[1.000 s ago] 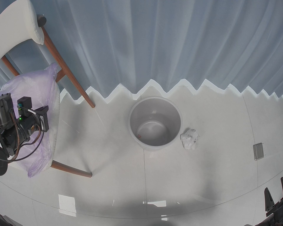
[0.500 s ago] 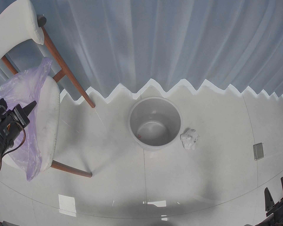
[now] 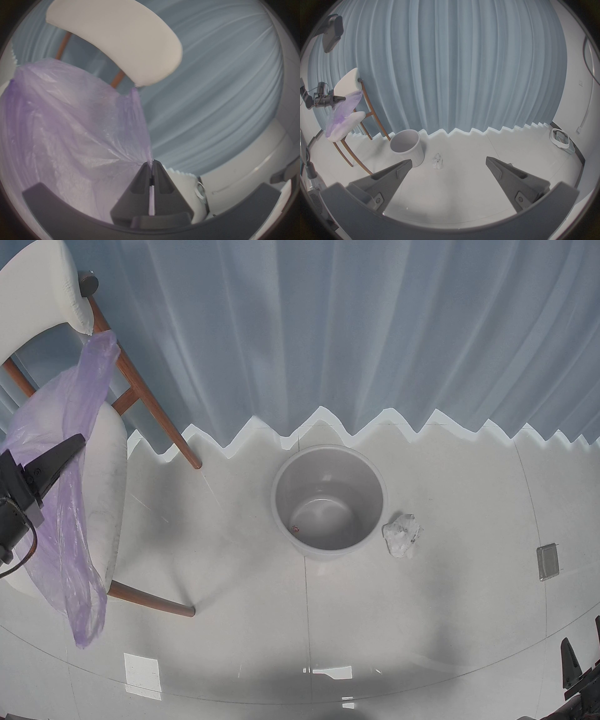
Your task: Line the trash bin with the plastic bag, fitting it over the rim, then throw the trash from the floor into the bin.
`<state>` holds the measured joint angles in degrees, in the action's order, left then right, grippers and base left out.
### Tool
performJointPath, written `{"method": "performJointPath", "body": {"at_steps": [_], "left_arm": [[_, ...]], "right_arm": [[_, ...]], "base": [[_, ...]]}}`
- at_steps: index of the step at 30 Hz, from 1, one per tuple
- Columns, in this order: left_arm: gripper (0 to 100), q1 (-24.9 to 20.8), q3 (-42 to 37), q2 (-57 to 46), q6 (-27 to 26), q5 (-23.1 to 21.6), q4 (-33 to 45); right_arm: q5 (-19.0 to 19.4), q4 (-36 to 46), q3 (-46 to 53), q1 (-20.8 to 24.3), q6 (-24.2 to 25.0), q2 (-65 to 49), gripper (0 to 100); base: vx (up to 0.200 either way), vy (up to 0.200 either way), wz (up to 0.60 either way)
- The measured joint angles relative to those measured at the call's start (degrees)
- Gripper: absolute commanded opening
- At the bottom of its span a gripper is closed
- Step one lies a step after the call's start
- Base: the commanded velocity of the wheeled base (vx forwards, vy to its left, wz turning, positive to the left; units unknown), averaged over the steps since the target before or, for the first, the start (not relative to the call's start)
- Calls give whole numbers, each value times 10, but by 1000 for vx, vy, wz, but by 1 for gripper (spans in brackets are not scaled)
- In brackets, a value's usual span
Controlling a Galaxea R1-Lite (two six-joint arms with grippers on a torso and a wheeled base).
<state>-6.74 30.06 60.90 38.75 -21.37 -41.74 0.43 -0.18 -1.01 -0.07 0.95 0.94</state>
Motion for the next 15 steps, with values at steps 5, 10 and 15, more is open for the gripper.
{"method": "performJointPath", "body": {"at_steps": [5,10,15], "left_arm": [[0,-68,6,-13,2,-45,0],[0,-144,28,-11,6,-76,0],[0,-203,83,21,7,-92,-1]], "right_arm": [[0,0,0,0,0,0,100],[0,0,0,0,0,0,100],[0,0,0,0,1,0,100]], "base": [[0,0,0],[0,0,0],[0,0,0]]}}
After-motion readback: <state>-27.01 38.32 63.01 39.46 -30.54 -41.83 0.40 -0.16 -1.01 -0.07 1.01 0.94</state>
